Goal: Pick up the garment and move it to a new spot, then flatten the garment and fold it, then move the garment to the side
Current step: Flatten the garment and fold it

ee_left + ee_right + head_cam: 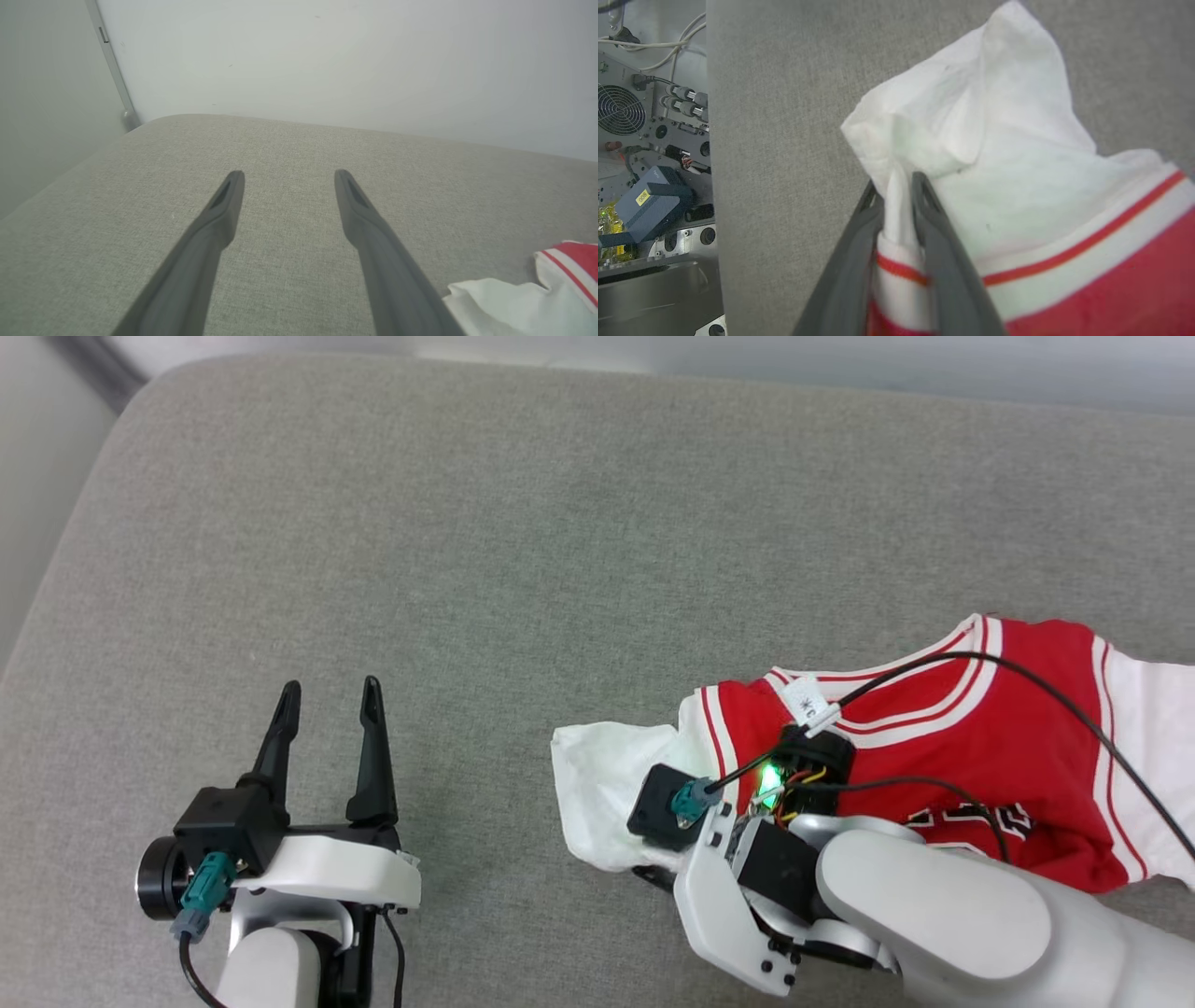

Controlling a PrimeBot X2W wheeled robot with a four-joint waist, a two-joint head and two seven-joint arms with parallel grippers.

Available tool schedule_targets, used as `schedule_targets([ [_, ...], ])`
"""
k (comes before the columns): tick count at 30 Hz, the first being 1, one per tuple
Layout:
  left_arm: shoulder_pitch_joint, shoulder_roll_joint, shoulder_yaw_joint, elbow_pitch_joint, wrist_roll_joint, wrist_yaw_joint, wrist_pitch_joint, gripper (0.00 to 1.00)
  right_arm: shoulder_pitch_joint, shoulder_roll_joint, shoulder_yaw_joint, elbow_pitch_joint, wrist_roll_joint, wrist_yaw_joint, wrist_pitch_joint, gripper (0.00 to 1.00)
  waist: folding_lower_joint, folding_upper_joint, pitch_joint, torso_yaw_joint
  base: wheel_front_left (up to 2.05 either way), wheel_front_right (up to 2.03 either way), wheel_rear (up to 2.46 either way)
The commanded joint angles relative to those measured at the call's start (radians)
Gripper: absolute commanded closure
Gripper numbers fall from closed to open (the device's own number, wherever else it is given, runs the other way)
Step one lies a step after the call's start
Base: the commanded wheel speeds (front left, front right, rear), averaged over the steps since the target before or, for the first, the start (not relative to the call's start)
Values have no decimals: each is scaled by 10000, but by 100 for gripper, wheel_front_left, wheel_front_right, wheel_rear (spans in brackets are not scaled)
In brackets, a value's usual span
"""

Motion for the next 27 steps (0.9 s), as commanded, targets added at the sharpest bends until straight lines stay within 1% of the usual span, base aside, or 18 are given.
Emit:
schedule_targets([
  [1, 151, -3, 61, 76, 111, -19, -26, 0, -218, -15, 0, -65, -97, -3, -578, 0, 0, 0, -292, -167, 0, 0, 0],
  [2, 177, -3, 91, 104, 175, -39, -26, 0, -273, -35, -2, -114, -93, -3, -874, 0, 0, 0, -402, -213, 0, 0, 0],
  [3, 177, -3, 91, 104, 175, -39, -26, 0, -273, -35, -2, -114, -93, -3, -874, 0, 0, 0, -402, -213, 0, 0, 0],
  [8, 305, -1, 346, 86, 492, -172, -26, 0, -507, -492, -116, -290, -40, -5, -2674, 0, 0, 0, -1012, -430, 0, 0, 0],
  [10, 335, 35, 508, 27, 621, -208, -26, 0, -379, -659, -499, -372, -43, -5, -3337, 0, 0, 0, -1239, -527, 0, 0, 0],
  [12, 384, 112, 634, -39, 720, -279, -26, 0, -98, -864, -1162, -378, -196, -5, -4010, 0, 0, 0, -1430, -650, 0, 0, 0],
  [15, 329, 253, 838, -107, 828, -375, -26, 0, 443, -1014, -2643, -207, -846, -5, -5062, 0, 0, 0, -1642, -875, 0, 0, 0],
  [19, 131, 530, 952, -156, 967, -544, -26, 0, 1724, -620, -5136, 115, -1924, -5, -6229, 0, 0, 0, -1811, -1178, 0, 0, 0],
  [20, -63, 753, 936, -93, 1045, -663, -26, 0, 2767, -155, -6918, 146, -2929, -5, -6797, 0, 0, 0, -1891, -1362, 0, 0, 0],
  [24, -437, 1100, 702, 30, 1184, -789, -26, 0, 4205, 684, -9156, -118, -4156, -5, -7190, 0, 0, 0, -1966, -1539, 0, 0, 0],
  [27, -768, 1381, 386, 186, 1301, -887, 62, 0, 5259, 1375, -10539, -498, -4883, -3, -7336, 0, 0, 0, -2003, -1601, 0, 0, 0],
])
